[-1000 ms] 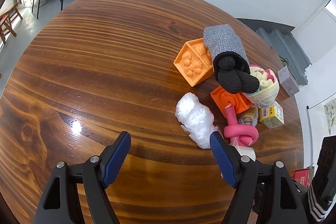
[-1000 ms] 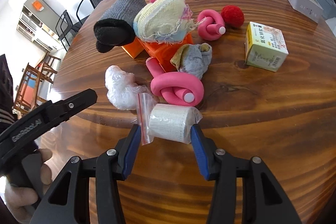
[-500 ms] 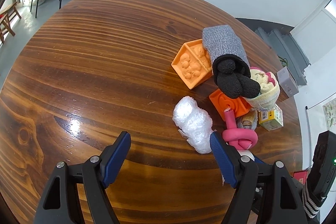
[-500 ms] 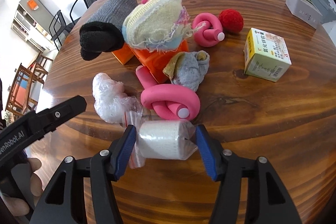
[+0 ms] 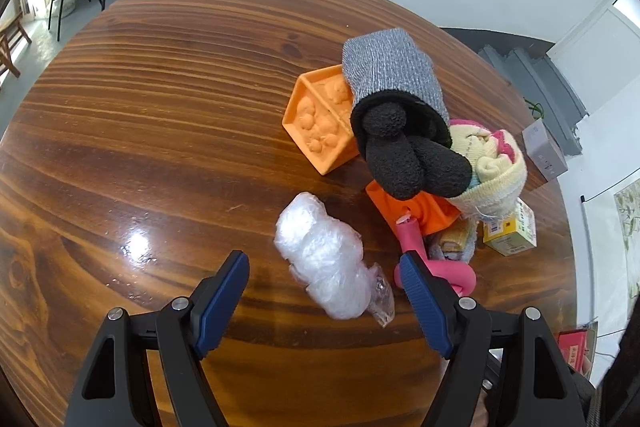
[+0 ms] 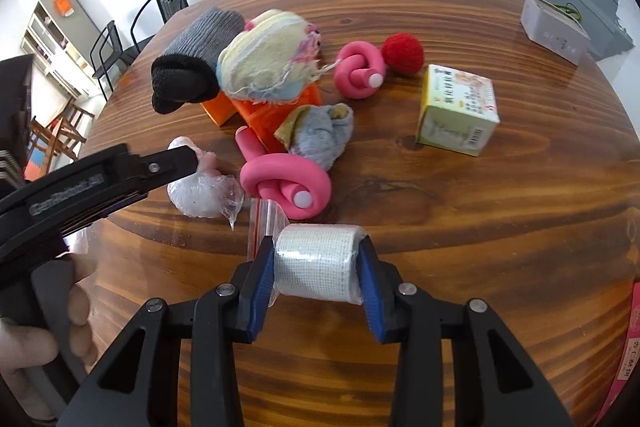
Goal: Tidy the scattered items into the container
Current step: 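Grasp the bagged white tape roll with the right gripper while the left grasps the bubble wrap, then carry the tape roll and bubble wrap into the box and open both grippers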
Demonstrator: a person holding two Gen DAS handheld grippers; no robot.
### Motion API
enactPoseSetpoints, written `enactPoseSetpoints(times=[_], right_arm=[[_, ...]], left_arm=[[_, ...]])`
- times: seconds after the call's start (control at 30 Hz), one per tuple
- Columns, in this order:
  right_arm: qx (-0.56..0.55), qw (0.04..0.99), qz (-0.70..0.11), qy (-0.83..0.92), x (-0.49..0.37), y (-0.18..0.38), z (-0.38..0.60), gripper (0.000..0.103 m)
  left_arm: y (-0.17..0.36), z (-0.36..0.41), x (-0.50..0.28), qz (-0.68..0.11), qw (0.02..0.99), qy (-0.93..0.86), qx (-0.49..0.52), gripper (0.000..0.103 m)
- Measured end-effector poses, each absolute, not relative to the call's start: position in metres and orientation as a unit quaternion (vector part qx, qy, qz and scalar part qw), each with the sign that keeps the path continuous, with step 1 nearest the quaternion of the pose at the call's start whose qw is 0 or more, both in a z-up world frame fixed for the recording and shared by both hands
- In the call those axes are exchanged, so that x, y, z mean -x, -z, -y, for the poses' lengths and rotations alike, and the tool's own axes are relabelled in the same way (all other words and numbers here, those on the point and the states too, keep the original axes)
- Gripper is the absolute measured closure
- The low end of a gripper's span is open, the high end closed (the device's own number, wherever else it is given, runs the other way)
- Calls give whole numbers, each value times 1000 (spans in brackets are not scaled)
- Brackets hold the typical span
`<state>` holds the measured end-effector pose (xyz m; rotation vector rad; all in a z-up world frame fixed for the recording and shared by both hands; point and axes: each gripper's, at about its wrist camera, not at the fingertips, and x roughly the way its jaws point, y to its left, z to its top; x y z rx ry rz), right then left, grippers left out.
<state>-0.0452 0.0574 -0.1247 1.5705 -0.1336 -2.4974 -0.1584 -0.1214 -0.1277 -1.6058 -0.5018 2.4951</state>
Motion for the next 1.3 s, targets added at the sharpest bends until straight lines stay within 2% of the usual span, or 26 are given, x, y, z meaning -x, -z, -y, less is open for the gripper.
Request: enactPoseSetpoints(times=[0.23,0.33,0.37,0.5,0.97,1.3], right_arm=[[-520,95,54,847,23,113,-75,60],[-518,95,55,849,25,112,-75,60],[-516,95,55,849,25,110,-79,60],[-509,93,59,854,21,100,-84,60],[-478,87,74,871,-15,66,-125,60],[-463,47,99,879,-57,51,-195,60]], left_arm=[[144,111,171,151,46,-827,540,26],[143,109,171,137,41,-831,537,43],[143,108,171,135,43,-831,538,52],[138,107,165,130,44,-832,538,59],[79,86,114,116,72,-860,491,59],[44,2,76,78,126,-866,478,59]])
